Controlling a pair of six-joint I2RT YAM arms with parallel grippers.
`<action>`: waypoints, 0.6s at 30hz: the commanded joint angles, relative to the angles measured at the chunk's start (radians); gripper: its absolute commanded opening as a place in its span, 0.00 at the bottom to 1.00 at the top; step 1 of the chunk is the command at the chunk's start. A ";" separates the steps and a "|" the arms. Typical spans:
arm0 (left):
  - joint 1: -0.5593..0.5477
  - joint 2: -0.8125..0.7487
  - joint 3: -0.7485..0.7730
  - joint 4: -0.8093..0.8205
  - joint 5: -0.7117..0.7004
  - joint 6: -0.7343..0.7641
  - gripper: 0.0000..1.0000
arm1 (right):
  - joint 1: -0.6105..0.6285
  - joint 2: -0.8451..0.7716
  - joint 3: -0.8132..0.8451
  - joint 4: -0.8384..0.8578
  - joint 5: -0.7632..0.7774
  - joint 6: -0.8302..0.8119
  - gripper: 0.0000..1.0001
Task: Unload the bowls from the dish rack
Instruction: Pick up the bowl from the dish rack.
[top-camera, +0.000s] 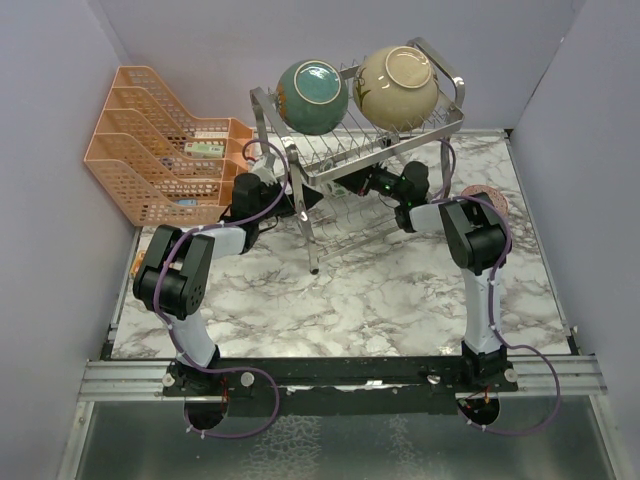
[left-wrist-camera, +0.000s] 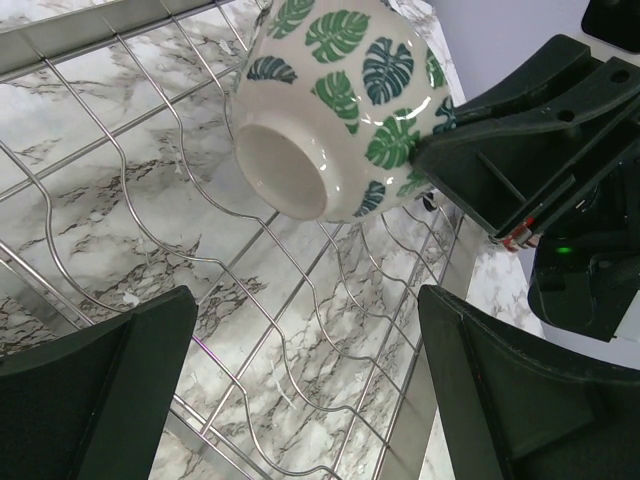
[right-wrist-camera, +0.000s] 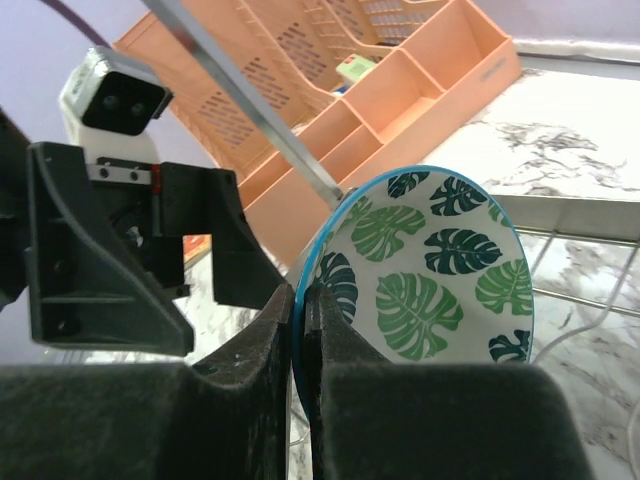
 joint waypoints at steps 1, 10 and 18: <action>0.019 0.038 -0.076 -0.157 -0.018 -0.010 0.97 | 0.000 -0.069 -0.015 0.127 -0.085 0.049 0.01; 0.024 -0.021 -0.130 -0.078 -0.040 -0.024 0.95 | 0.002 -0.144 -0.155 0.185 -0.129 0.043 0.01; 0.025 -0.024 -0.134 -0.067 -0.031 -0.033 0.95 | 0.016 -0.257 -0.331 0.211 -0.146 0.010 0.01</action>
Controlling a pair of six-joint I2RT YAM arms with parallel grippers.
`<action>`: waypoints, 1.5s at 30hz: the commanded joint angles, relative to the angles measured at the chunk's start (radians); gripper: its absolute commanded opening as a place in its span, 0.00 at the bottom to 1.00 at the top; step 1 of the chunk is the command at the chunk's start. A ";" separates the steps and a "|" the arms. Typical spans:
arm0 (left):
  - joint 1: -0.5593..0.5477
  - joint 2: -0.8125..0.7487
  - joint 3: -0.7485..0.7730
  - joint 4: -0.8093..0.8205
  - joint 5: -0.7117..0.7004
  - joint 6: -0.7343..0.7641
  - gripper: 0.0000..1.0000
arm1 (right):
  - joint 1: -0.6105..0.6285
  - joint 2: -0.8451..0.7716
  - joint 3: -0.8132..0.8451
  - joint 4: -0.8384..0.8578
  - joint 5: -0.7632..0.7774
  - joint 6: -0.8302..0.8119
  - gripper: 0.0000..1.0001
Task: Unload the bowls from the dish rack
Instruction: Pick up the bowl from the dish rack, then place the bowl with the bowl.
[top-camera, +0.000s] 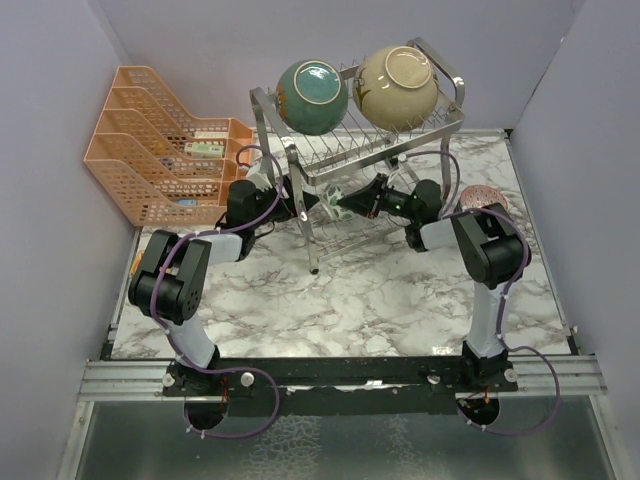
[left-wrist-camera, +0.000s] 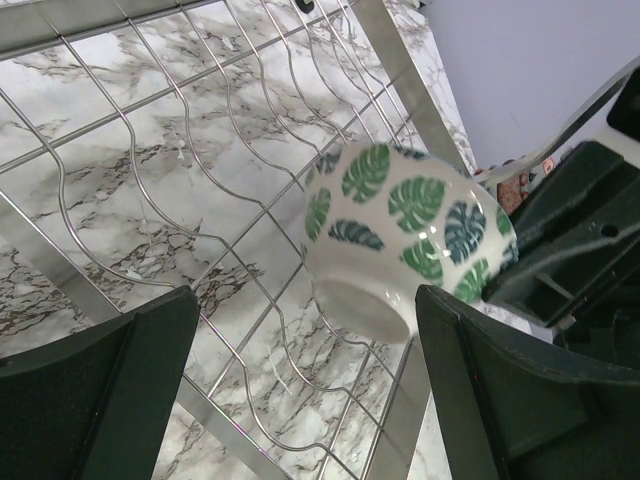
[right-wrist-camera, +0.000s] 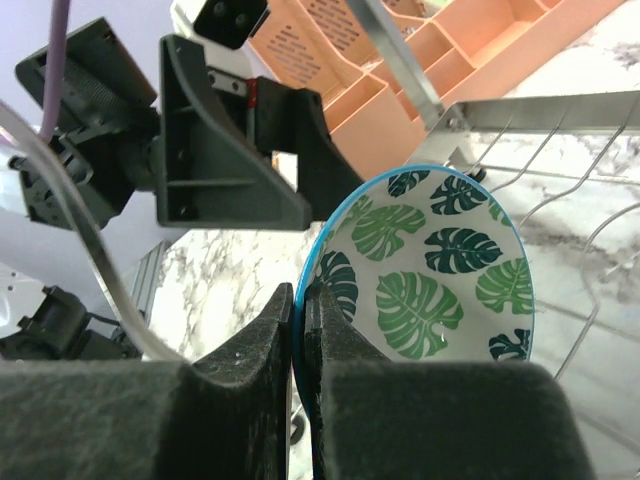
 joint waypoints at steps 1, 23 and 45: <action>0.012 0.018 -0.051 -0.152 -0.029 0.001 0.95 | 0.014 -0.114 -0.096 0.104 -0.027 -0.030 0.01; 0.011 0.028 -0.049 -0.165 -0.035 0.014 0.95 | 0.013 -0.871 -0.242 -1.074 0.509 -0.691 0.01; 0.011 0.035 -0.051 -0.159 -0.036 0.016 0.95 | 0.012 -0.901 0.037 -1.506 1.383 -0.900 0.01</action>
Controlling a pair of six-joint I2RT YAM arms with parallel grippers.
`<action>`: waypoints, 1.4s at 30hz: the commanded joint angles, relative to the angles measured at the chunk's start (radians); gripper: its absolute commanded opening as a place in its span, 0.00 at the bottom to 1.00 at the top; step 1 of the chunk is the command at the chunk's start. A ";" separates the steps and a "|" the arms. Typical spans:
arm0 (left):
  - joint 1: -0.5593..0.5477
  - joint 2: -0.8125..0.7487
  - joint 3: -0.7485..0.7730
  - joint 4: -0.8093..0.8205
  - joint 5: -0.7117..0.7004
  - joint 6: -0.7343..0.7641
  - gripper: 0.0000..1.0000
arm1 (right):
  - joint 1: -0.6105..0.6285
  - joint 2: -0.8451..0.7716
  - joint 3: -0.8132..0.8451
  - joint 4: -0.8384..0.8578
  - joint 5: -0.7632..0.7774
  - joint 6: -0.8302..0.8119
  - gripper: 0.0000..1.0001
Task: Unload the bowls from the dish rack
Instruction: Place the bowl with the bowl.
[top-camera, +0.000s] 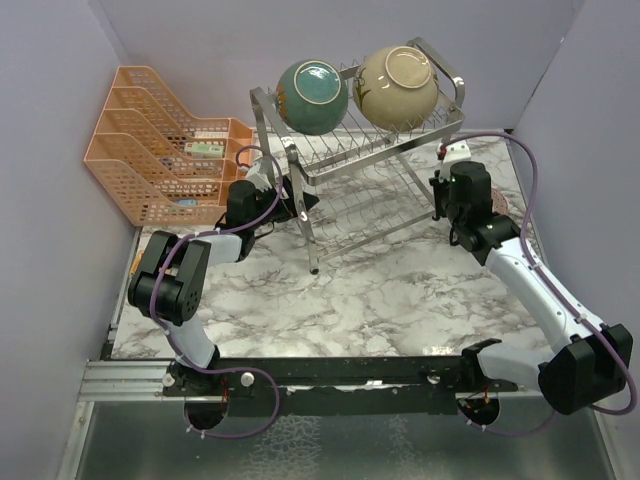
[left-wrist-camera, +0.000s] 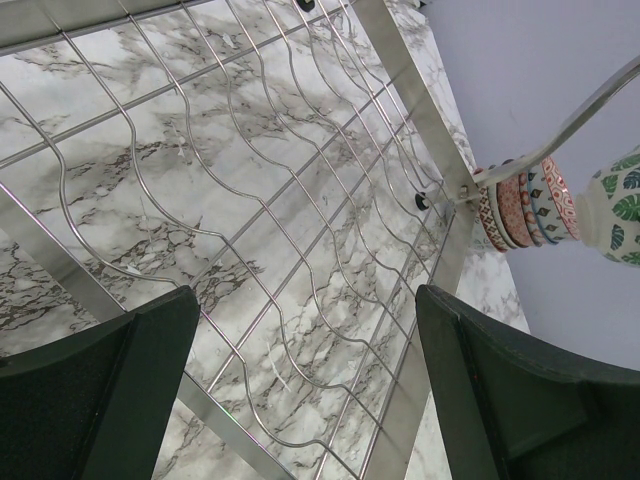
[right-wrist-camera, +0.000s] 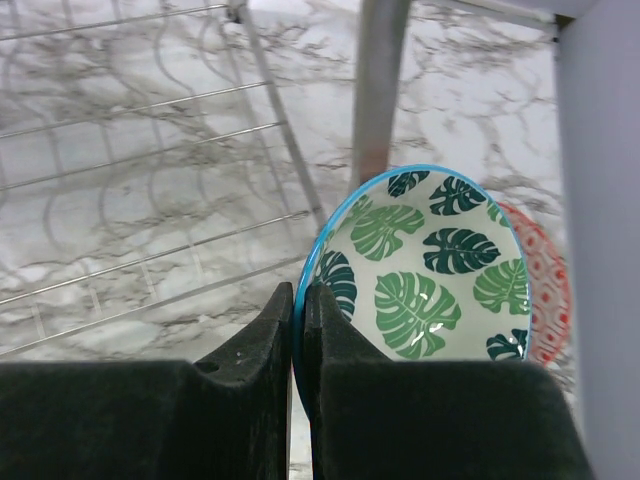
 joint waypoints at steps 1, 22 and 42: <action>0.011 0.042 -0.046 -0.155 -0.033 0.021 0.95 | 0.001 -0.021 -0.002 0.086 0.230 -0.071 0.01; 0.013 0.043 -0.052 -0.137 -0.011 0.009 0.95 | -0.053 0.238 0.141 -0.010 0.392 -0.179 0.01; 0.019 0.058 -0.051 -0.130 0.001 0.006 0.95 | -0.103 0.329 0.085 0.058 0.334 -0.167 0.01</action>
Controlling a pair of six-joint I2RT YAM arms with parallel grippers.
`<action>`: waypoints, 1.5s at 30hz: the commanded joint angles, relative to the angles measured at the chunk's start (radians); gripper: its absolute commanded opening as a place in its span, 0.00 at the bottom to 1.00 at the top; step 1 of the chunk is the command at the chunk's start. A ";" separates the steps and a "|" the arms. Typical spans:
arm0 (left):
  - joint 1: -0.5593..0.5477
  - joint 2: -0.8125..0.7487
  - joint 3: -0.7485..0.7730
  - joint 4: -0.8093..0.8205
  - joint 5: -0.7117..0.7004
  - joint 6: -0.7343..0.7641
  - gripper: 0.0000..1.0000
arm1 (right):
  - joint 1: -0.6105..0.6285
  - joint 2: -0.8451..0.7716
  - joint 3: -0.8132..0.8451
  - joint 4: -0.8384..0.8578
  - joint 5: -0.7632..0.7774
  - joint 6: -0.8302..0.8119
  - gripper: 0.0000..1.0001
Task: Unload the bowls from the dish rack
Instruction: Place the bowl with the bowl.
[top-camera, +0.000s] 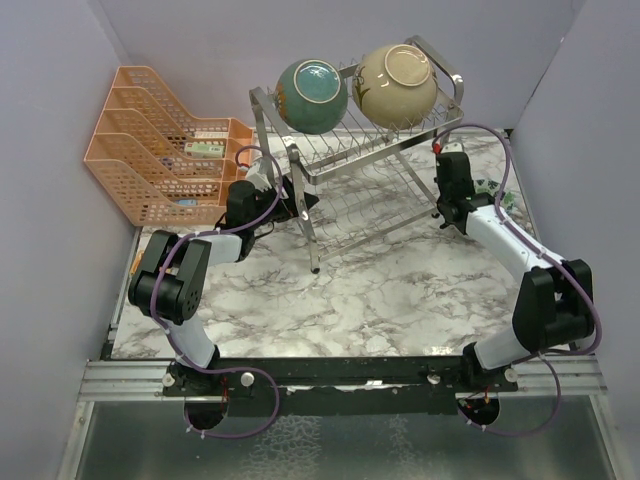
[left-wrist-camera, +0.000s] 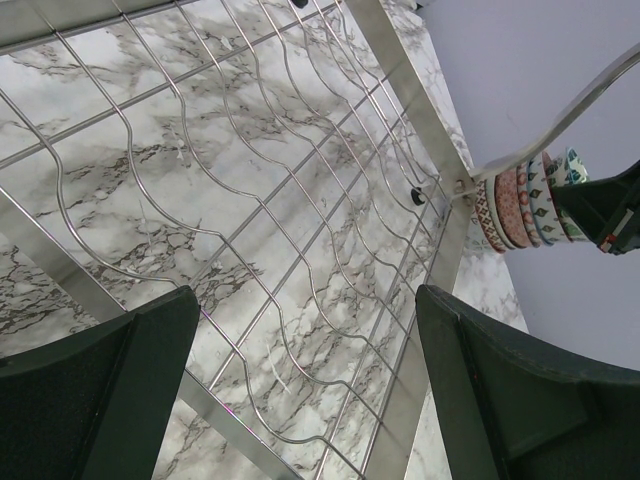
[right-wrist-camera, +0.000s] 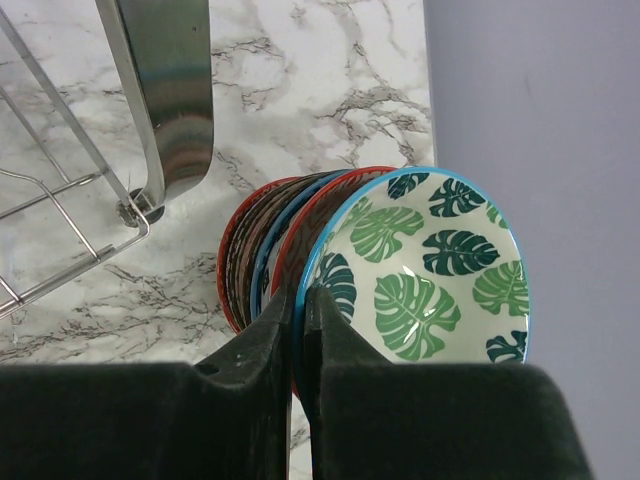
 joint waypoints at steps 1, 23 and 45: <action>0.017 0.053 -0.048 -0.143 -0.002 0.008 0.95 | -0.004 0.012 0.001 0.057 -0.003 -0.011 0.01; 0.019 0.058 -0.051 -0.133 0.011 0.002 0.95 | -0.004 -0.049 -0.016 0.077 0.011 0.036 0.22; 0.019 -0.056 -0.090 -0.140 -0.040 -0.007 0.94 | -0.006 -0.330 -0.145 0.179 -0.258 0.185 0.22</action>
